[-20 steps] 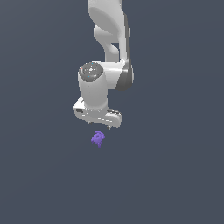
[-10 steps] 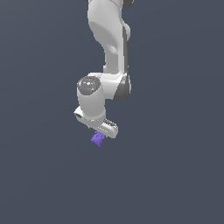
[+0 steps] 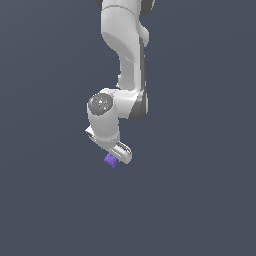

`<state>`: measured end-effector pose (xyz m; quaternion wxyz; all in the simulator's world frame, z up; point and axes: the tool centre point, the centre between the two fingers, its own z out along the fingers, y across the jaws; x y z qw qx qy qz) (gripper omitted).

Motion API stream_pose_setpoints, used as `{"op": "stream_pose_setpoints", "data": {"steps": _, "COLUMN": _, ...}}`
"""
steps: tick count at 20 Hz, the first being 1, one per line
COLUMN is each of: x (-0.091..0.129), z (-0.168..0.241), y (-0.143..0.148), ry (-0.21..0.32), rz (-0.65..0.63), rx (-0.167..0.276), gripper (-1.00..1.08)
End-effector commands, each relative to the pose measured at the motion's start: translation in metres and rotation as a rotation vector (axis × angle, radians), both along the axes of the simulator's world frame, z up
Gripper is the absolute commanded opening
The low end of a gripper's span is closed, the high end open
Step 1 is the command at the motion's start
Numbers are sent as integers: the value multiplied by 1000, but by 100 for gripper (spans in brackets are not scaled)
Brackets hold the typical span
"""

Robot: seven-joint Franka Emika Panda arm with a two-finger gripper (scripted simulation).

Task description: Pick up the object and move it to a goal position.

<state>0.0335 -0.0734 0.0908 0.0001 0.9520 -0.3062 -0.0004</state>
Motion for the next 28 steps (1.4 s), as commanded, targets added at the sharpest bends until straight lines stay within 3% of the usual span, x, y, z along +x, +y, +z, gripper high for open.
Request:
{"op": "stream_pose_setpoints", "data": {"steps": 1, "x": 1, "z": -1, "y": 0, "ry": -1, "rz": -8, "rx": 0, "gripper": 100}}
{"op": "stream_pose_setpoints", "data": {"steps": 19, "x": 0, "z": -51, "y": 0, "ry": -1, "rz": -8, "rx": 0, "gripper": 100}}
{"op": "stream_pose_setpoints", "data": {"steps": 20, "x": 0, "z": -51, "y": 0, "ry": -1, "rz": -8, "rx": 0, "gripper": -100}}
{"op": "stream_pose_setpoints", "data": {"steps": 28, "x": 0, "z": -51, "y": 0, "ry": -1, "rz": -8, "rx": 0, "gripper": -100}}
